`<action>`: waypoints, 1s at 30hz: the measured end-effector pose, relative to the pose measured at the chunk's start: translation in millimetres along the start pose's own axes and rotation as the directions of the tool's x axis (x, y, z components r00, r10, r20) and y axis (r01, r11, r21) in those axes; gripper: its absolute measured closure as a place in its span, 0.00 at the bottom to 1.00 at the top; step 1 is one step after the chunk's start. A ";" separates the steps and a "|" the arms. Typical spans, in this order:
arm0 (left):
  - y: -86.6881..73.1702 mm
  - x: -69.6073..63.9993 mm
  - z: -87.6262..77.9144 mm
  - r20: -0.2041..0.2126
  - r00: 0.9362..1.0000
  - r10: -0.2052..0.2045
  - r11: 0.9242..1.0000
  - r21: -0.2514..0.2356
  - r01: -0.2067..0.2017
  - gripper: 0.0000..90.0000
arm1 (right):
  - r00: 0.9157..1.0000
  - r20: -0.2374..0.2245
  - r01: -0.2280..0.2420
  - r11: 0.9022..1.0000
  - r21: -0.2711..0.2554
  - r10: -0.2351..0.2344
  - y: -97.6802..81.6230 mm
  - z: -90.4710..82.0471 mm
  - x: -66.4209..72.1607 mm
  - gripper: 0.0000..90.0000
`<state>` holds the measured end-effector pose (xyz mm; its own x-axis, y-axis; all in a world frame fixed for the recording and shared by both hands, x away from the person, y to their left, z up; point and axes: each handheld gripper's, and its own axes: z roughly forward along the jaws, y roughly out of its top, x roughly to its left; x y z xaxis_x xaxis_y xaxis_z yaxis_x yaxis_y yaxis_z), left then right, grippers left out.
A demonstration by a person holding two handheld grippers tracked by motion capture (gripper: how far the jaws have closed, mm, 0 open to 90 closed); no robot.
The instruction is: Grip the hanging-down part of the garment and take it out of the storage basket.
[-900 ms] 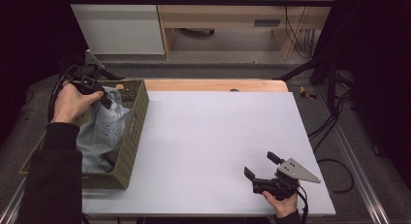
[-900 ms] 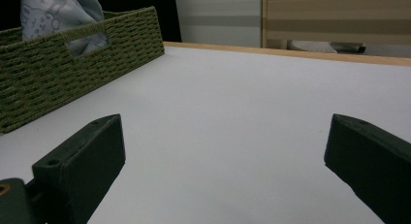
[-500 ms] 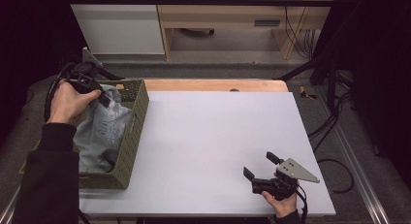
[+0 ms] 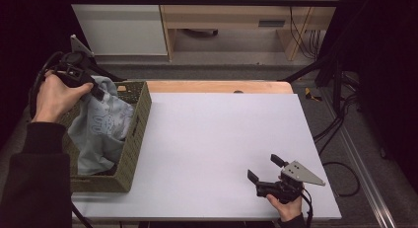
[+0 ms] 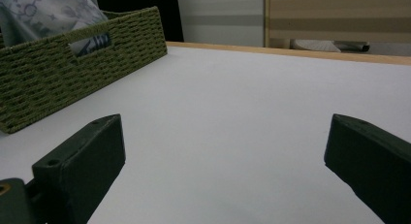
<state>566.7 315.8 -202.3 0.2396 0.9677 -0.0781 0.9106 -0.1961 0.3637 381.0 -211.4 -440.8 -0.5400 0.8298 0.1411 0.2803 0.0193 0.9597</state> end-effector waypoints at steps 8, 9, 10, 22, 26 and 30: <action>3.0 -4.4 -24.0 -0.014 1.000 0.005 0.999 -0.039 -0.005 0.91 | 1.000 -0.006 0.000 1.000 -0.003 0.000 0.9 -0.2 -0.3 0.01; 3.6 -5.5 -29.3 -0.018 1.000 0.007 0.999 -0.050 -0.008 0.91 | 1.000 -0.007 0.001 1.000 0.001 -0.001 1.4 0.1 -0.1 0.01; 3.9 -5.7 -32.0 -0.016 1.000 0.007 0.999 -0.050 -0.008 0.91 | 1.000 -0.012 0.001 1.000 -0.001 -0.001 1.6 0.2 0.0 0.01; 6.1 -9.0 -60.4 -0.011 1.000 0.010 0.995 -0.098 -0.011 0.91 | 0.999 -0.032 0.013 1.000 0.003 -0.013 5.6 6.2 4.9 0.01; 6.9 -11.1 -65.8 -0.014 1.000 0.014 0.994 -0.105 -0.016 0.91 | 0.998 -0.053 0.023 1.000 -0.003 -0.023 11.4 12.1 9.1 0.02; 8.0 -13.9 -67.5 -0.014 1.000 0.019 0.994 -0.106 -0.020 0.91 | 0.996 -0.089 0.023 0.999 -0.026 -0.025 23.0 24.5 18.8 0.02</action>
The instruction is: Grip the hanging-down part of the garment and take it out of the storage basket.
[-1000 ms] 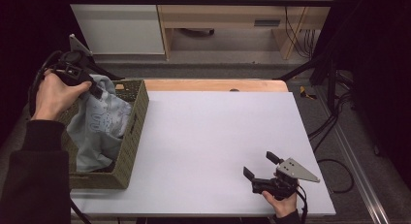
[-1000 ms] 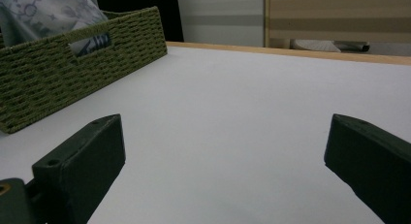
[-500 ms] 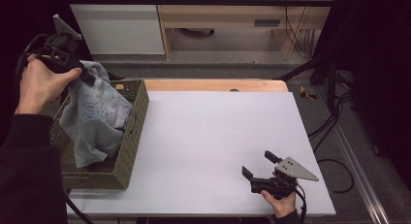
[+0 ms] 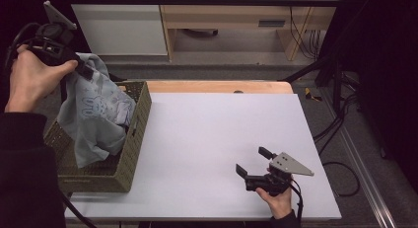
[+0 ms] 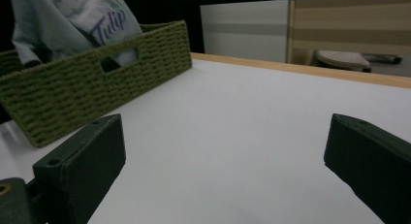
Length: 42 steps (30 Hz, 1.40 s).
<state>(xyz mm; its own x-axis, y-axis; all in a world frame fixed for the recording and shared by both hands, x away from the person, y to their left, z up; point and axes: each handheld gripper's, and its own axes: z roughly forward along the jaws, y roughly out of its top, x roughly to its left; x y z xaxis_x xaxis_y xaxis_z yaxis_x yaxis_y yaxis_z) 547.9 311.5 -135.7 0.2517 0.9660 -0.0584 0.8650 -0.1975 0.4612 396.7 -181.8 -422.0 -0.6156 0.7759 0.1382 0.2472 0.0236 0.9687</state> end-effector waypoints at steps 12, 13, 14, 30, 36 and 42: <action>-0.4 2.6 -2.5 0.000 1.000 0.001 1.000 0.000 -0.001 0.91 | 0.992 -0.121 0.026 1.000 -0.015 -0.028 33.9 60.1 29.7 0.02; -0.5 3.7 -2.4 0.001 1.000 -0.001 1.000 0.003 0.001 0.91 | 0.991 -0.132 0.027 0.999 -0.017 -0.029 39.1 71.1 35.5 0.02; -0.5 3.7 -2.4 0.001 1.000 -0.001 1.000 0.003 0.001 0.91 | 0.991 -0.132 0.027 0.999 -0.017 -0.029 39.1 71.1 35.5 0.02; 3.3 0.3 0.4 -0.001 1.000 0.006 1.000 0.022 -0.006 0.91 | 0.973 -0.232 -0.024 0.999 -0.034 0.016 65.9 149.5 64.3 0.04; 3.4 -0.3 1.8 -0.003 1.000 0.007 1.000 0.023 -0.007 0.91 | 0.969 -0.246 -0.018 1.000 -0.020 0.013 71.7 173.2 75.4 0.05; 3.7 -1.3 2.0 -0.004 1.000 0.012 1.000 0.028 -0.012 0.91 | 0.964 -0.267 -0.012 1.000 -0.011 0.009 74.5 195.8 87.7 0.06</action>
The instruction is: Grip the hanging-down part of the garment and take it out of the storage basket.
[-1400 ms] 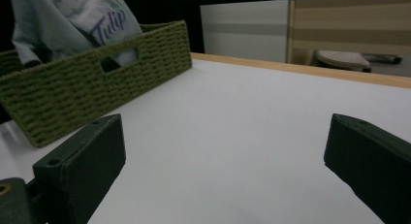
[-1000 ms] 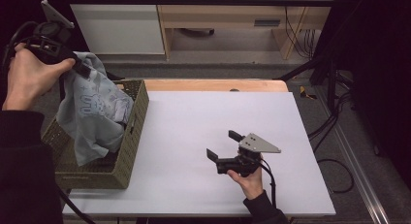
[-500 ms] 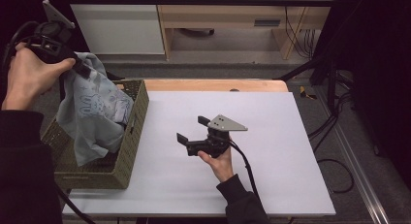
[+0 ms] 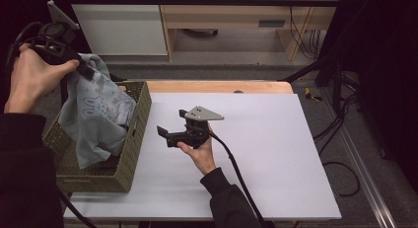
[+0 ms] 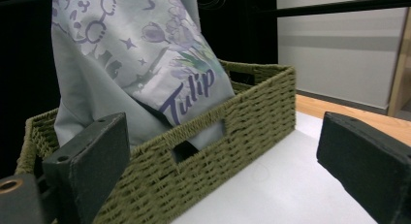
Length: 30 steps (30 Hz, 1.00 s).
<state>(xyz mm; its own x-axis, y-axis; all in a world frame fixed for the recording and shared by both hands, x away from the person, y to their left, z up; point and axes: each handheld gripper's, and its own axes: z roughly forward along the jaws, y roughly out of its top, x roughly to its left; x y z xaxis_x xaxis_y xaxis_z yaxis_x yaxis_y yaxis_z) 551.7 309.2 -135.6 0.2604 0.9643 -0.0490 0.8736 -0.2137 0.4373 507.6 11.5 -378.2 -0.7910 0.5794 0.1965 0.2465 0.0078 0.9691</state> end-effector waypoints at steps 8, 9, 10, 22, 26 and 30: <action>-0.1 0.6 -0.2 0.001 1.000 0.000 1.000 0.002 0.000 0.91 | 1.000 -0.022 0.001 1.000 0.021 -0.001 -0.4 21.8 9.7 0.07; -0.1 0.6 -0.6 -0.001 1.000 0.001 1.000 0.002 -0.001 0.91 | 0.999 -0.032 0.009 1.000 0.027 -0.008 0.4 28.9 14.7 0.07; -0.2 1.0 -1.0 0.000 1.000 0.000 1.000 0.002 0.000 0.91 | 0.999 -0.036 0.011 0.999 0.031 -0.010 0.9 31.4 16.7 0.07; 1.3 -3.2 1.7 -0.007 1.000 0.009 1.000 0.011 -0.008 0.91 | 0.993 -0.103 0.065 0.995 0.075 -0.057 1.8 75.6 46.8 0.08; 1.2 -3.8 0.4 0.001 1.000 0.014 1.000 0.007 -0.014 0.91 | 0.993 -0.110 0.061 0.994 0.096 -0.050 0.0 90.1 53.2 0.08; 1.8 -4.2 1.4 -0.003 1.000 0.015 1.000 0.011 -0.015 0.91 | 0.993 -0.110 0.062 0.991 0.115 -0.049 -1.8 103.4 60.7 0.09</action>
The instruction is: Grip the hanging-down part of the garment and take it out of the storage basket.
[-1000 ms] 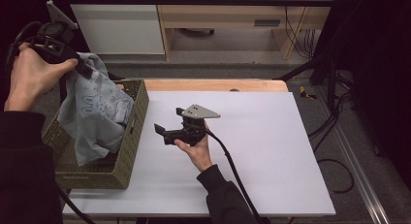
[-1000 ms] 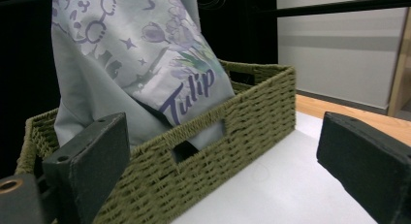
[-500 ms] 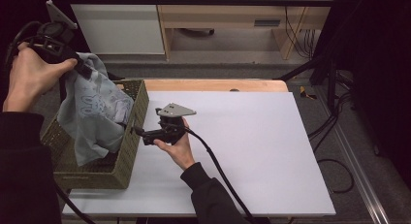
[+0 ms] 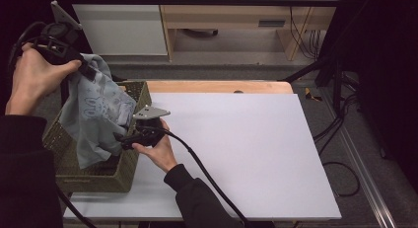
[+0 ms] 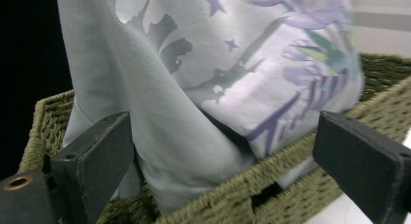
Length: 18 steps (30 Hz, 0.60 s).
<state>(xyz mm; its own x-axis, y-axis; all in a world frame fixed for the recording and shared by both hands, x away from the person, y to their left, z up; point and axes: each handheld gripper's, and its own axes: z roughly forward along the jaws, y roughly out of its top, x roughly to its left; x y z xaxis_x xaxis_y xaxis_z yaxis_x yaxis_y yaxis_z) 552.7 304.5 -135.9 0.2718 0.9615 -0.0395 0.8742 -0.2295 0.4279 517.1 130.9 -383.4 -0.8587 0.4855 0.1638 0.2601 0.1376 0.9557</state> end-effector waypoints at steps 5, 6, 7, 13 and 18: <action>-0.7 -2.2 -2.6 0.003 1.000 0.011 1.000 -0.004 -0.011 0.91 | 1.000 0.024 0.018 1.000 0.017 -0.019 0.6 16.5 0.4 0.09; -0.7 -2.2 -2.6 0.003 1.000 0.011 1.000 -0.004 -0.011 0.91 | 1.000 0.024 0.018 1.000 0.017 -0.019 0.6 16.5 0.4 0.09; -0.9 -2.2 -4.0 0.003 1.000 0.010 1.000 -0.008 -0.010 0.91 | 1.000 0.030 -0.001 0.999 0.032 0.000 1.9 23.6 -0.8 0.10; -2.7 -2.6 -5.4 0.024 1.000 0.019 1.000 -0.015 -0.019 0.91 | 0.998 0.061 0.004 0.999 0.047 -0.007 1.6 34.8 0.6 0.41; -5.7 1.8 -5.2 0.028 1.000 0.010 1.000 -0.020 -0.010 0.91 | 0.998 0.067 -0.002 0.999 0.045 -0.001 0.3 36.2 -1.7 0.78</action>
<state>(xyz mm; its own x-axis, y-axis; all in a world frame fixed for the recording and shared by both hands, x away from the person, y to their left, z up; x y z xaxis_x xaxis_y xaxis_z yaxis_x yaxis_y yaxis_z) 546.1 308.3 -133.7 0.2920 0.9545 -0.0605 0.8634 -0.2358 0.4461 534.6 161.3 -392.2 -0.8274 0.5423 0.1457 0.2810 0.1752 0.9436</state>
